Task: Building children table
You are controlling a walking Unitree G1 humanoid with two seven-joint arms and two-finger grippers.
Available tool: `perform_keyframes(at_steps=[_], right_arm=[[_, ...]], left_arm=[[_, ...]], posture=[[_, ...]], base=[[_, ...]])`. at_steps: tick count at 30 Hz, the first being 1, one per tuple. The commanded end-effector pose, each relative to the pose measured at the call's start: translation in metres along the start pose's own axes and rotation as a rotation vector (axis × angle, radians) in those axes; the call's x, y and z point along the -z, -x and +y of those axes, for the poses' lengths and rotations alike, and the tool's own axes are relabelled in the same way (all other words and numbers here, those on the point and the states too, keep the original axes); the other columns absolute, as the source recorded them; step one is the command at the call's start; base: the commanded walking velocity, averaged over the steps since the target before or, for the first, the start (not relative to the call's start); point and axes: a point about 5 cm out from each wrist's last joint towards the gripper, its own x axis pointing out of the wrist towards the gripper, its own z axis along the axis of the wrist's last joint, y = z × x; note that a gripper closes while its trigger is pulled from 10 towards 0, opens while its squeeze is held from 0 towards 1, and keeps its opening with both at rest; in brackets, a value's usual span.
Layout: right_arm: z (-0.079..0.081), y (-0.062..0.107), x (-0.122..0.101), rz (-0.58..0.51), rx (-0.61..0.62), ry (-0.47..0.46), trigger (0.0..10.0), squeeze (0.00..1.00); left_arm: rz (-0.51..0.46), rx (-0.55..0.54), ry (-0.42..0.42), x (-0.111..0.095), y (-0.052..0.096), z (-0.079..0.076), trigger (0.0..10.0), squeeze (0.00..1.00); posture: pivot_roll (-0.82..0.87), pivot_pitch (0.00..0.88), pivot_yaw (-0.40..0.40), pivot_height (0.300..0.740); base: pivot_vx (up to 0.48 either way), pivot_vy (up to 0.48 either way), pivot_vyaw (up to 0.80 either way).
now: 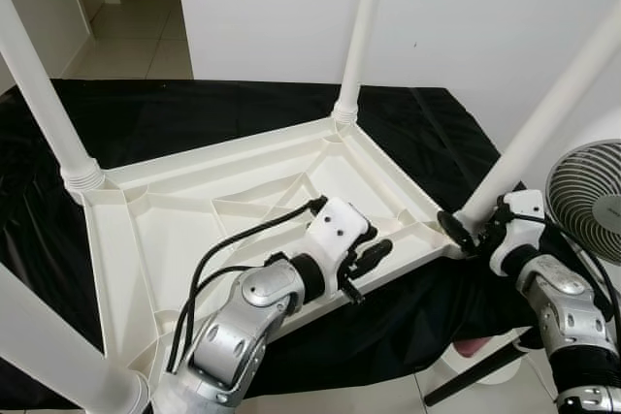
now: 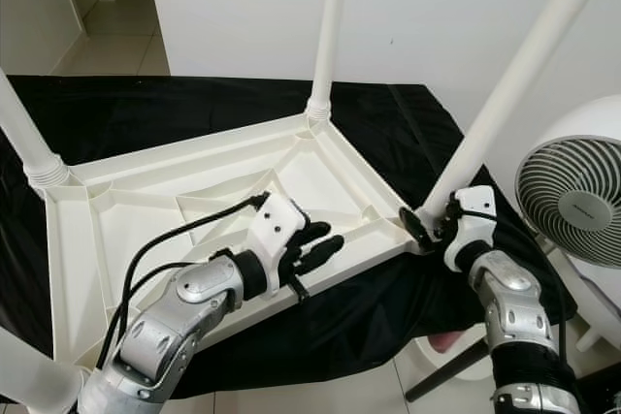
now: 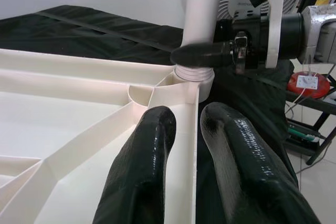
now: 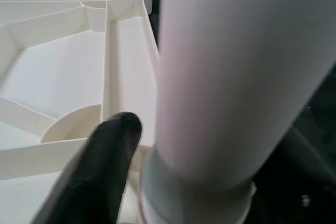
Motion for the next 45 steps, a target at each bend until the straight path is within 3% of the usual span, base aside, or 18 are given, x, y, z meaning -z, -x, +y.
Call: perform_keyframes(at_steps=[1, 5, 14, 20, 23, 25, 27, 31, 36, 38, 43, 45], right_arm=[[0.001, -0.001, -0.003, -0.012, -0.037, 0.027, 0.0, 0.00], [0.000, -0.002, -0.006, -0.022, -0.051, 0.042, 0.0, 0.00], [0.008, -0.004, -0.003, -0.033, 0.009, -0.045, 0.0, 0.00], [0.025, -0.006, 0.004, -0.050, 0.221, -0.146, 0.0, 0.00], [0.026, -0.006, 0.005, -0.054, 0.261, -0.162, 0.0, 0.00], [0.028, -0.006, 0.010, -0.015, 0.370, -0.183, 0.0, 0.00], [0.028, -0.006, 0.010, -0.015, 0.370, -0.183, 0.0, 0.00], [0.034, -0.005, 0.012, 0.020, 0.513, -0.198, 0.0, 0.00], [0.044, 0.001, 0.016, 0.099, 0.747, -0.231, 0.0, 0.00], [0.047, 0.002, 0.018, 0.118, 0.779, -0.245, 0.0, 0.00], [0.074, -0.007, 0.015, 0.126, 0.786, -0.316, 0.0, 0.00], [0.074, -0.007, 0.015, 0.126, 0.786, -0.316, 0.0, 0.00]], left_arm=[[0.008, 0.018, 0.004, -0.001, -0.002, -0.003, 10.0, 0.00], [0.024, 0.035, 0.015, 0.002, -0.003, -0.006, 10.0, 0.00], [0.036, 0.048, 0.018, 0.005, -0.003, -0.009, 10.0, 0.00], [0.034, 0.044, 0.022, 0.005, -0.002, -0.009, 10.0, 0.00], [0.035, 0.044, 0.022, 0.004, -0.002, -0.010, 10.0, 0.00], [0.036, 0.047, 0.024, 0.004, -0.002, -0.010, 10.0, 0.00], [0.036, 0.047, 0.024, 0.004, -0.002, -0.010, 10.0, 0.00], [0.038, 0.050, 0.023, 0.005, -0.002, -0.011, 10.0, 0.00], [0.037, 0.049, 0.025, 0.005, -0.002, -0.011, 10.0, 0.00], [0.036, 0.048, 0.024, 0.005, -0.002, -0.011, 10.0, 0.00], [0.032, 0.045, 0.028, 0.005, -0.003, -0.011, 10.0, 0.00], [0.032, 0.045, 0.028, 0.005, -0.003, -0.011, 10.0, 0.00]], posture=[[0.00, 0.061, -0.040, 0.740], [0.00, 0.062, -0.042, 0.740], [0.00, 0.065, -0.052, 0.740], [0.00, 0.064, -0.052, 0.740], [0.00, 0.064, -0.052, 0.740], [0.00, 0.063, -0.052, 0.740], [0.00, 0.063, -0.052, 0.740], [0.00, 0.057, -0.056, 0.740], [0.01, 0.052, -0.060, 0.740], [0.01, 0.052, -0.060, 0.740], [0.00, 0.039, -0.070, 0.740], [0.00, 0.039, -0.070, 0.740]], base=[[0.000, 0.000, 0.00], [0.000, 0.000, 0.00], [0.000, 0.000, 0.00], [0.000, 0.000, 0.00], [0.000, 0.000, 0.00], [0.000, 0.000, 0.00], [0.000, 0.000, 0.00], [0.000, 0.000, 0.00], [0.000, 0.000, 0.00], [0.000, 0.000, 0.00], [0.000, 0.000, 0.00], [0.000, 0.000, 0.00]])
